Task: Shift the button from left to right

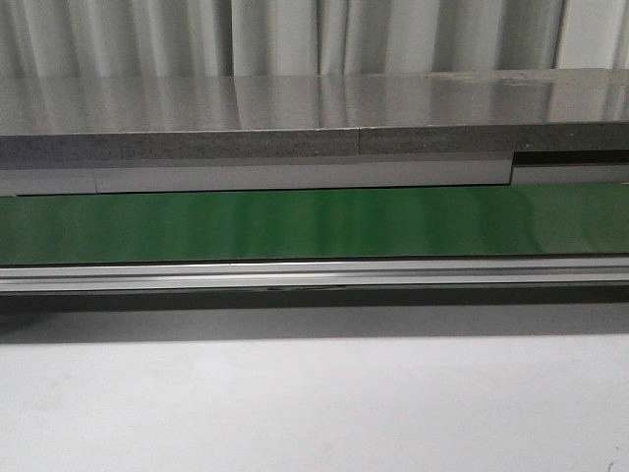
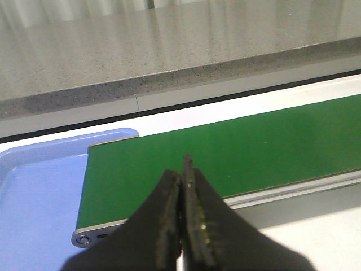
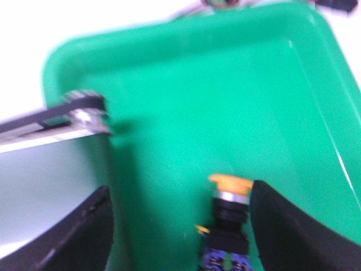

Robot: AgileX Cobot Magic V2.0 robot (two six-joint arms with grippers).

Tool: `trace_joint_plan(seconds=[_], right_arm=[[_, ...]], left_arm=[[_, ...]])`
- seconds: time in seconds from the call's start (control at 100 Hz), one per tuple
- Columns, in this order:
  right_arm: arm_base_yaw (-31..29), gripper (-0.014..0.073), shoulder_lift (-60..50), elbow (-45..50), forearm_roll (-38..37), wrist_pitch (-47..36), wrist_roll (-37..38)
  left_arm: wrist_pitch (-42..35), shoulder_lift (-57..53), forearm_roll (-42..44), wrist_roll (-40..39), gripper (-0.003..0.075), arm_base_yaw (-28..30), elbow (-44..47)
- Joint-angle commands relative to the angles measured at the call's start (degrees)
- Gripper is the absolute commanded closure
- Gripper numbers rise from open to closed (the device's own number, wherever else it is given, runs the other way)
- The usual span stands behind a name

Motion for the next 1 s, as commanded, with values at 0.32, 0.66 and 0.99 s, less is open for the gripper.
trace_joint_plan(seconds=[0.32,0.66,0.99], right_arm=[[13.1,0.0072,-20.4,5.3,3.2,-9.2,-0.4],[22.4,0.0072,-39.0,20.6,3.5,-13.5,-0.4],[23.0,0.0074,-60.6,35.3,5.0,-10.1,-0.4]], left_arm=[[-4.1,0.3,-0.8,-0.1,0.0739,-0.5,-1.7],[-4.1,0.3,-0.8,-0.1,0.0739,-0.5,-1.7],[-4.1,0.3,-0.8,-0.1,0.0739,-0.5,-1.7]])
